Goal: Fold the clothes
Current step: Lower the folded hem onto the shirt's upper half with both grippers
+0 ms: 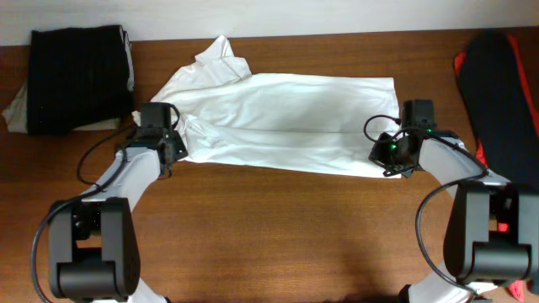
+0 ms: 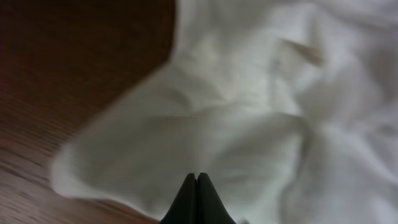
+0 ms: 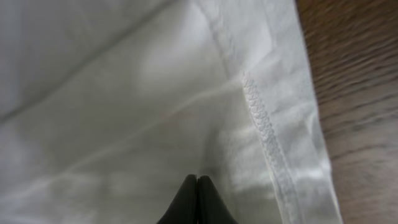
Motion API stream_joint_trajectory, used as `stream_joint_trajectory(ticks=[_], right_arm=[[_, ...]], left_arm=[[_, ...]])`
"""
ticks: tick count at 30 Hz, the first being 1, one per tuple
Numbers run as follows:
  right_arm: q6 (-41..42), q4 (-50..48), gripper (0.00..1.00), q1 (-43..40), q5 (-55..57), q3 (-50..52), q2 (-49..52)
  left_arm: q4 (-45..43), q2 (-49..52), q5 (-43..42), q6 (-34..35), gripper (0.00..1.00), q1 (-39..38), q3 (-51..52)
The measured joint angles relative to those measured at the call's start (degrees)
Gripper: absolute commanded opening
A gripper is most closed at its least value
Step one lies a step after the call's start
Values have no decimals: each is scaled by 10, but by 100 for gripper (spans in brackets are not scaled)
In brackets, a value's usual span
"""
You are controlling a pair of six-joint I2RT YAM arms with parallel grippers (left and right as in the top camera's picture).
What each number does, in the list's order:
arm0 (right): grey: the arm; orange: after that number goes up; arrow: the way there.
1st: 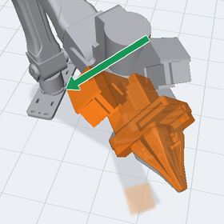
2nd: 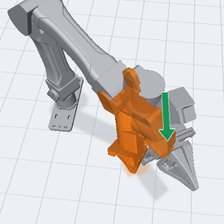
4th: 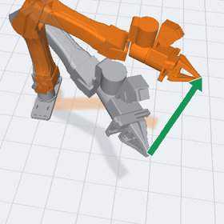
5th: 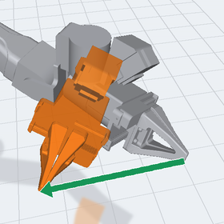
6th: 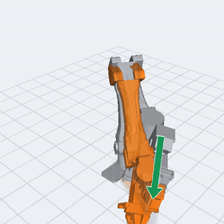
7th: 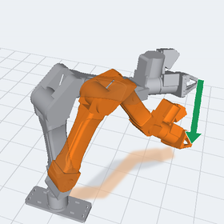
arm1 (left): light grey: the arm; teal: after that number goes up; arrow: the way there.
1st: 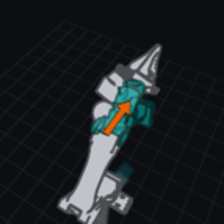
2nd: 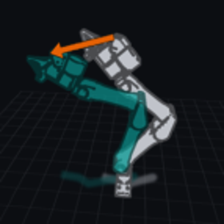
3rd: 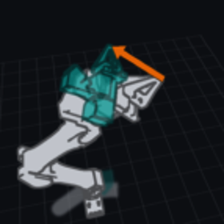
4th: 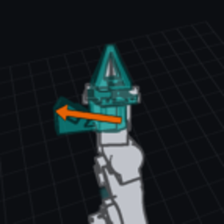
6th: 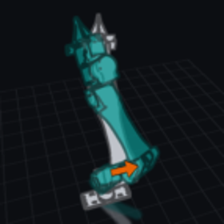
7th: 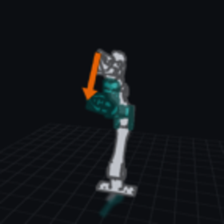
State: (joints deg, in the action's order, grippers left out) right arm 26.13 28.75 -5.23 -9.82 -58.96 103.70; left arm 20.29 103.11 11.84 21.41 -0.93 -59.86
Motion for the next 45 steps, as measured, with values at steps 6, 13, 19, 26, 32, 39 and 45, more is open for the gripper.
stream_joint_trajectory(ticks=[6, 13, 19, 26, 32, 39, 45], right_arm=[[-4, -5, 4, 0, -3, 0, 10], [-4, 17, 4, 0, 3, -1, 10], [35, 45, 4, 3, 34, -7, 9], [81, 118, 4, -9, 93, -2, -18], [88, 158, 40, -36, 134, 0, -169], [70, 82, 98, -33, 16, -11, -215], [69, 72, 99, -14, -24, -12, -166]], left_arm=[[-31, 47, -45, 0, 1, 56, -1], [-9, 58, -88, -3, 1, 78, -19], [118, 59, -106, 22, 1, 136, -55], [280, 45, -63, 60, 1, 167, -81], [304, -163, -27, 85, 41, 170, -82], [302, -231, -134, 33, 87, 158, -83], [294, -74, -209, 16, 92, 40, -83]])
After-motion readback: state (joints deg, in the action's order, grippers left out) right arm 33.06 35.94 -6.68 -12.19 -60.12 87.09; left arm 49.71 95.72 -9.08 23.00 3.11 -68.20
